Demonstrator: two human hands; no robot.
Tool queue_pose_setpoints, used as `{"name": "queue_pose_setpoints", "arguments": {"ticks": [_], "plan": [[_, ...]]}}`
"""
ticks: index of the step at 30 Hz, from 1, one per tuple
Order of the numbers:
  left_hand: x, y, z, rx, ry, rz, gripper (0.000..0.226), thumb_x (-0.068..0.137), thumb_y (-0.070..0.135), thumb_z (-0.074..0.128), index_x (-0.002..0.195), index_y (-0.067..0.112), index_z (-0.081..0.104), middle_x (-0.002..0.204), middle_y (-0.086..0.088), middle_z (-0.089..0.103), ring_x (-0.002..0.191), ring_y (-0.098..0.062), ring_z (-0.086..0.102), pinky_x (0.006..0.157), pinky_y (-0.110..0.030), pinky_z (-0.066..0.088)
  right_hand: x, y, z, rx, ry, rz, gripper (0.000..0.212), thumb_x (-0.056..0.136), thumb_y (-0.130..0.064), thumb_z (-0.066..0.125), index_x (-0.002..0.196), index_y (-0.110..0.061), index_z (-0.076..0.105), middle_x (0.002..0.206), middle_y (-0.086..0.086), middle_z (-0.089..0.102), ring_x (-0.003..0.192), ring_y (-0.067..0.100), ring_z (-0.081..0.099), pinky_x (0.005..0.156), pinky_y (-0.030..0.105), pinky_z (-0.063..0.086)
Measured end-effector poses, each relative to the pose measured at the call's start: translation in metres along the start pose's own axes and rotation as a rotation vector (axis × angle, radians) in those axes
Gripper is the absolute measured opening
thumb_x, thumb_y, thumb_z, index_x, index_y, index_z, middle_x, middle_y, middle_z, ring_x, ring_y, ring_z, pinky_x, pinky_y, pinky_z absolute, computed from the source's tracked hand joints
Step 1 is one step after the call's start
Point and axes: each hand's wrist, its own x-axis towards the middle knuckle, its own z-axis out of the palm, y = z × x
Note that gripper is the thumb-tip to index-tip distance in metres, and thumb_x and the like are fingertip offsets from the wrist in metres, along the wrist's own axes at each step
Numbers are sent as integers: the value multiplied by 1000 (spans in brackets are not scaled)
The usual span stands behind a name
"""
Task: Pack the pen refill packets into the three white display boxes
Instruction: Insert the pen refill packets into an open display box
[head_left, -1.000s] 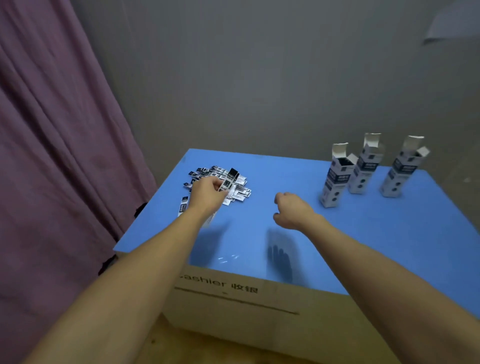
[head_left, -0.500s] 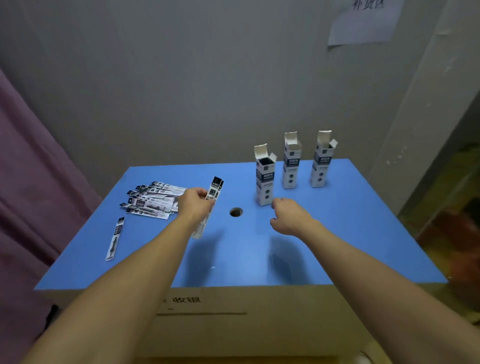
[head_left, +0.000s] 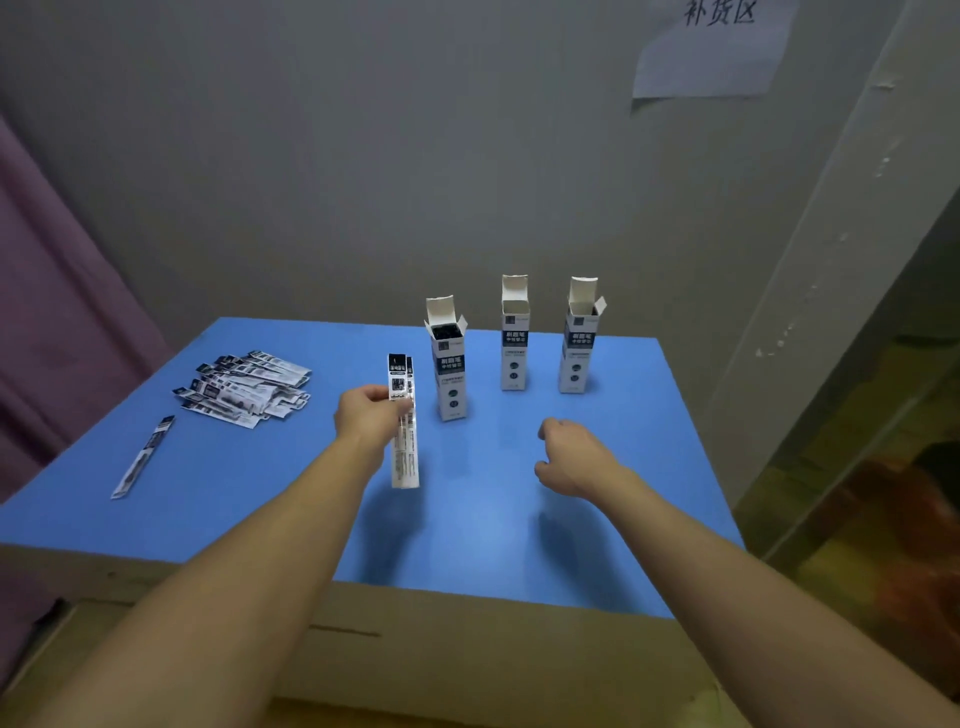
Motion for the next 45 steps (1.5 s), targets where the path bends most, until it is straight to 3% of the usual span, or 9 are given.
{"name": "queue_pose_setpoints", "arguments": {"ticks": [9, 14, 19, 22, 26, 30, 34, 39, 45], "plan": [[22, -6, 27, -39, 68, -55, 14, 86, 2, 75, 97, 9, 69, 97, -9, 73, 85, -24, 69, 86, -41, 58, 56, -1, -1, 47, -72, -71, 38, 91, -18, 55, 127, -9, 48, 123, 9, 53, 111, 27, 53, 91, 41, 51], [56, -5, 35, -73, 76, -86, 11, 88, 2, 71, 90, 12, 66, 93, -13, 72, 81, -29, 68, 69, -39, 56, 98, -8, -2, 149, -113, -80, 49, 92, -23, 59, 137, -10, 45, 134, 8, 52, 119, 25, 52, 96, 35, 48], [82, -1, 35, -85, 77, -73, 12, 87, 2, 71, 91, 14, 68, 97, -11, 75, 88, -29, 73, 81, -43, 61, 145, -22, -7, 474, -113, -63, 72, 85, -33, 76, 144, -13, 40, 138, 3, 51, 121, 22, 54, 94, 32, 46], [89, 1, 30, -82, 71, -45, 17, 88, 0, 69, 88, 17, 67, 98, -8, 74, 89, -24, 72, 83, -41, 60, 164, -36, -6, 806, -154, -22, 83, 80, -28, 84, 146, -19, 37, 140, -2, 48, 123, 19, 51, 102, 38, 47], [95, 8, 24, -110, 88, -10, 16, 88, -1, 70, 97, 12, 70, 97, -5, 75, 88, -20, 73, 84, -41, 61, 191, -50, -7, 965, -176, -81, 91, 76, -19, 87, 148, -24, 31, 139, -7, 45, 125, 19, 48, 104, 41, 45], [80, 14, 19, -119, 116, 23, 16, 90, -2, 68, 98, 11, 69, 93, -4, 74, 82, -17, 72, 71, -30, 57, 208, -62, 0, 1144, -219, -62, 82, 76, -7, 85, 142, -20, 39, 136, -2, 55, 116, 22, 61, 103, 48, 48], [58, 23, 14, -126, 117, 80, 15, 89, -3, 69, 101, 6, 70, 89, -3, 74, 83, -18, 71, 79, -35, 58, 205, -69, 2, 1056, -174, -139, 46, 77, -5, 83, 117, -15, 61, 117, 2, 66, 106, 22, 64, 87, 37, 51], [18, 48, -1, -206, 84, 263, 18, 89, -7, 67, 106, 0, 69, 94, -7, 76, 86, -20, 72, 83, -38, 61, 173, -60, -5, 986, -37, -439, 48, 72, -7, 87, 110, -26, 65, 102, -7, 69, 96, 11, 65, 71, 18, 54], [-26, 78, -4, -375, 78, 483, 21, 88, -9, 67, 99, 8, 70, 93, -6, 76, 90, -23, 71, 83, -38, 59, 150, -45, -7, 904, -33, -608, 46, 72, -16, 89, 111, -28, 68, 103, -15, 70, 95, 5, 63, 78, 21, 54]]}}
